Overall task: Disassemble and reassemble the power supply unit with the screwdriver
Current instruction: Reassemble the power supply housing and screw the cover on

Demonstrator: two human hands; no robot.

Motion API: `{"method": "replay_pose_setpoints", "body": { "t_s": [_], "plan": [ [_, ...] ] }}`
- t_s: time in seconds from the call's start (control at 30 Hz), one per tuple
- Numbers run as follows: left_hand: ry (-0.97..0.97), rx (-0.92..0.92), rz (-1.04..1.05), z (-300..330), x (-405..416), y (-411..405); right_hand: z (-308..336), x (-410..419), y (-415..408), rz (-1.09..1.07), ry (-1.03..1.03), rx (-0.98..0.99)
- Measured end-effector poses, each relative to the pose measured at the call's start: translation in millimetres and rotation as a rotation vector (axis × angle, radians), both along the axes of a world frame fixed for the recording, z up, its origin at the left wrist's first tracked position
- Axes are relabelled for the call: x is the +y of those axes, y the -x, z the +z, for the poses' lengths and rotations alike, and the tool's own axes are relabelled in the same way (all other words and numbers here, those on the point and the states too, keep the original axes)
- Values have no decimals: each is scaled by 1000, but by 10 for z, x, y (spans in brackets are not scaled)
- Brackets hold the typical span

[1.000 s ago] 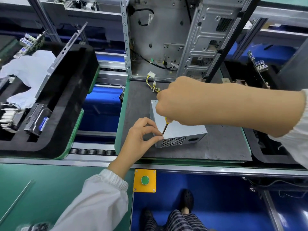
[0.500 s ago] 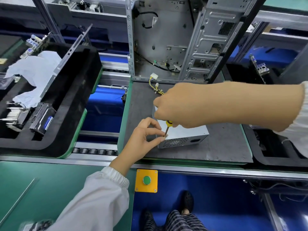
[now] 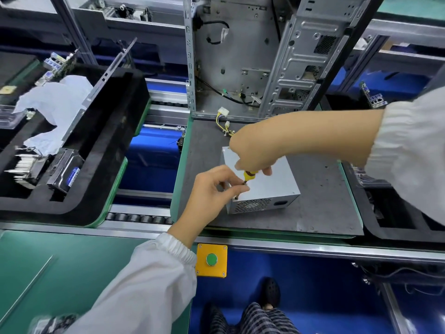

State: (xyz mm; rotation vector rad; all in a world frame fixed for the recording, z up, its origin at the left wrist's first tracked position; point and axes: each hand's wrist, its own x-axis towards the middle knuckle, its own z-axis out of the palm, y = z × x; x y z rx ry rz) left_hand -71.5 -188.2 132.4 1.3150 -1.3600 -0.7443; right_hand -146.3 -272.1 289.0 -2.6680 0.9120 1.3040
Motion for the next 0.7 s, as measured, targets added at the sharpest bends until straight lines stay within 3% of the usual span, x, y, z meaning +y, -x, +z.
{"method": "replay_pose_setpoints", "body": {
  "t_s": [0.03,0.13,0.17,0.23,0.3,0.4,0.5,0.57,0.6,0.63,0.7],
  "plan": [
    [-12,-11,9,30,-9,-2,37,5,63,176,70,-1],
    [6,-106,-12,61,5,-64,120,30,302,1114,459,-92],
    [28,-149,-20,68,11,-83,144,37,331,1296,547,-102],
    [58,-194,-22,72,21,-96,197,46,245,1378,530,-94],
    [46,-158,-16,62,24,-93,176,42,158,1122,371,-94],
    [-13,-112,-17,43,45,-58,-9,-5,23,440,186,-65],
    [-54,-46,24,35,34,-11,-76,-79,-134,-163,-20,103],
    [-66,-48,34,39,7,8,-4,-138,-178,-216,-70,97],
    [-72,-50,35,43,0,0,60,-169,-145,-48,-52,101],
    [-75,-50,32,46,-9,-16,130,-201,-74,265,39,110],
    [-70,-54,9,42,-20,-48,206,-236,78,1110,329,40]
  ]
}}
